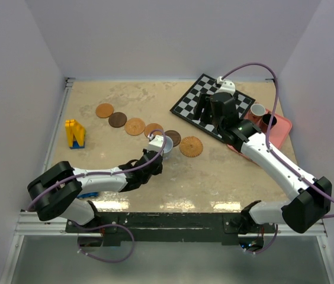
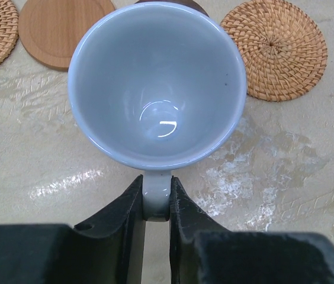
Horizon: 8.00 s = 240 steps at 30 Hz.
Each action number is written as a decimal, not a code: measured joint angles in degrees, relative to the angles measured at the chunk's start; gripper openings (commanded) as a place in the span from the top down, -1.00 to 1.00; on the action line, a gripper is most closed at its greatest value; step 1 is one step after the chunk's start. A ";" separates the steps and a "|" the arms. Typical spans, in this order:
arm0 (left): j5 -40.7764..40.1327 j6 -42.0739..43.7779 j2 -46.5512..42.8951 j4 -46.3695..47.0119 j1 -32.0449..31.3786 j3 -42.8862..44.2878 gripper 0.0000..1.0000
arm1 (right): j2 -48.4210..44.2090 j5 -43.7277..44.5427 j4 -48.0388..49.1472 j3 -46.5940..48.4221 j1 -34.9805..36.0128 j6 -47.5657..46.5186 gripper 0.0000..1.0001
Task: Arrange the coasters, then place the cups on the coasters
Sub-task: Pick up the cup at the center of the board, then place the cup on the coaster, then pick up the cup at the center of the board.
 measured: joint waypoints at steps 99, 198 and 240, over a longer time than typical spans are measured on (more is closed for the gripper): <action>32.24 27.06 21.44 -6.05 58.16 32.89 1.00 | -9.33 0.42 9.70 -10.45 -0.46 -9.64 -0.44; 31.10 22.75 24.39 -3.39 59.32 31.19 0.65 | -8.94 2.01 9.07 -11.37 -0.46 -9.46 -0.46; 29.70 21.55 12.55 -2.16 59.32 28.44 -1.00 | -10.80 2.43 8.98 -11.37 -0.46 -9.46 -0.47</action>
